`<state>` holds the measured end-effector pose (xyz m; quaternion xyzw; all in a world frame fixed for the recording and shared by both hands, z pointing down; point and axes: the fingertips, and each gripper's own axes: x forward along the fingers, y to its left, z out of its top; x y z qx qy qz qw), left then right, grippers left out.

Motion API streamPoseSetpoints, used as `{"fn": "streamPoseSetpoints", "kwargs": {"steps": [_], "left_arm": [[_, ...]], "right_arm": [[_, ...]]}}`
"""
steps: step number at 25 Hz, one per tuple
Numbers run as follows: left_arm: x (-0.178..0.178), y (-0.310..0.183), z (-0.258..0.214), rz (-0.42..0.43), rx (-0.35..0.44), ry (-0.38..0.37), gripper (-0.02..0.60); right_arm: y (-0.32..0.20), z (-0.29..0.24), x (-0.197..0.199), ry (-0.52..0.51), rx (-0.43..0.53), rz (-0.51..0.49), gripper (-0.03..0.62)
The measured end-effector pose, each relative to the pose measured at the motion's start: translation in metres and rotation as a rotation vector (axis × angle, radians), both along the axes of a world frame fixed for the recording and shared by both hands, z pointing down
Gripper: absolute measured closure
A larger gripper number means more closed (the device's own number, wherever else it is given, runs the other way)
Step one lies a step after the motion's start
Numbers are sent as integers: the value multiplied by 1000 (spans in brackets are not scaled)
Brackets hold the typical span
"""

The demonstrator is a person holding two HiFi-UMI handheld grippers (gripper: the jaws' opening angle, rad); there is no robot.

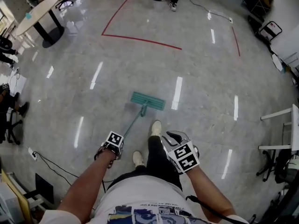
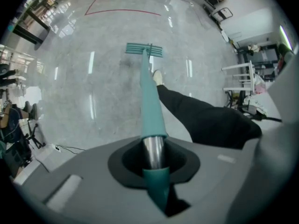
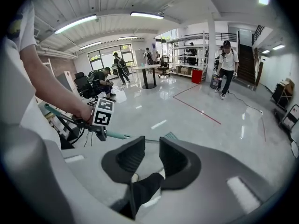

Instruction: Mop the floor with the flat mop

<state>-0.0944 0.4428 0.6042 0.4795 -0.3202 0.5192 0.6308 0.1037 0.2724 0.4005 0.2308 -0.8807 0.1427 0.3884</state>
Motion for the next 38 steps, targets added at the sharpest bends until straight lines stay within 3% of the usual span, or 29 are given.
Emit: {"fn": "streamPoseSetpoints", "kwargs": {"steps": [8,15,20,26,29,32,38], "left_arm": [[-14,-65,18,-42,-62,-32,515],[-3,-125,31,-84,-104,-67,515],[1,-145,52,-74,-143,-73,516],[13,-150,102,-72,-111,-22,517],[23,-138,105,-95,-87,-2,517],[26,-120,108,-108,-119,-8,517],[28,-134,95,-153,-132,-19,515]], "right_arm": [[-109,19,-26,-40,-21,-61,471],[-192,43,-35,-5,-72,-130,471],[-198,62,-43,11,-136,-145,471],[-184,85,-41,24,-211,-129,471],[-173,95,-36,53,-236,-145,471],[-173,101,-29,61,-252,-146,471],[-186,110,-22,65,-261,-132,471]]}}
